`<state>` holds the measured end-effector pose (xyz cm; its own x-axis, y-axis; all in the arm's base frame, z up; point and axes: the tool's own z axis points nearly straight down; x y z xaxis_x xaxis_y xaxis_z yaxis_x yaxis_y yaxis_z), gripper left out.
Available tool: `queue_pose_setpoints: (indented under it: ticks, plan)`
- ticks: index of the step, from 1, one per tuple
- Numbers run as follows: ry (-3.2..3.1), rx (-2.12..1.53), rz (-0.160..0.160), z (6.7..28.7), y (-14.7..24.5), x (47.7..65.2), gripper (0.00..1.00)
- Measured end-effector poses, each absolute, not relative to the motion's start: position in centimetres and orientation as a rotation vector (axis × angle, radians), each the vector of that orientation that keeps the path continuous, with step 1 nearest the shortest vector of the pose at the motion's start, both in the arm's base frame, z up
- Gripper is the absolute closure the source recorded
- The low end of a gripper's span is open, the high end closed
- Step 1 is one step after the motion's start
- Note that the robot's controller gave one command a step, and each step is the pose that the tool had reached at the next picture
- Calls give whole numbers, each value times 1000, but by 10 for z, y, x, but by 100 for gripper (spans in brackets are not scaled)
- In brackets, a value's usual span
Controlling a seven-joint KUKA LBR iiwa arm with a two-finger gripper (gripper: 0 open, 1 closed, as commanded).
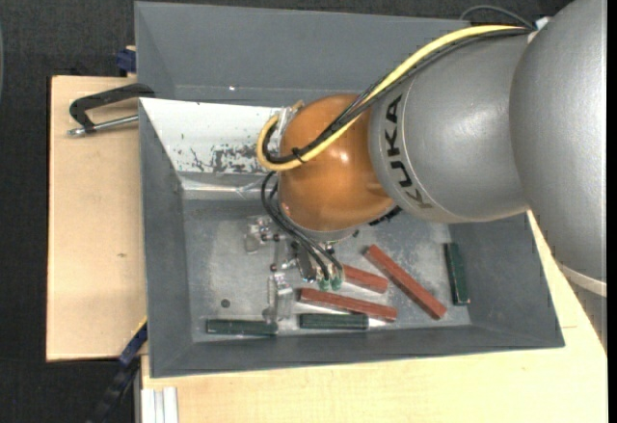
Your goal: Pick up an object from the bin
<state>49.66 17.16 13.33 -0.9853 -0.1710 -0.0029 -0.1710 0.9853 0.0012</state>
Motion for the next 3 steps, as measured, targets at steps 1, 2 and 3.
queue_pose_setpoints:
  ticks: [1, 2, 3]
  plan:
    - [3090, -560, 1, 141, 94, 505, 0]
    - [3087, -516, 2, 73, 85, 568, 0]
    - [3099, -498, 2, 71, 49, 493, 100]
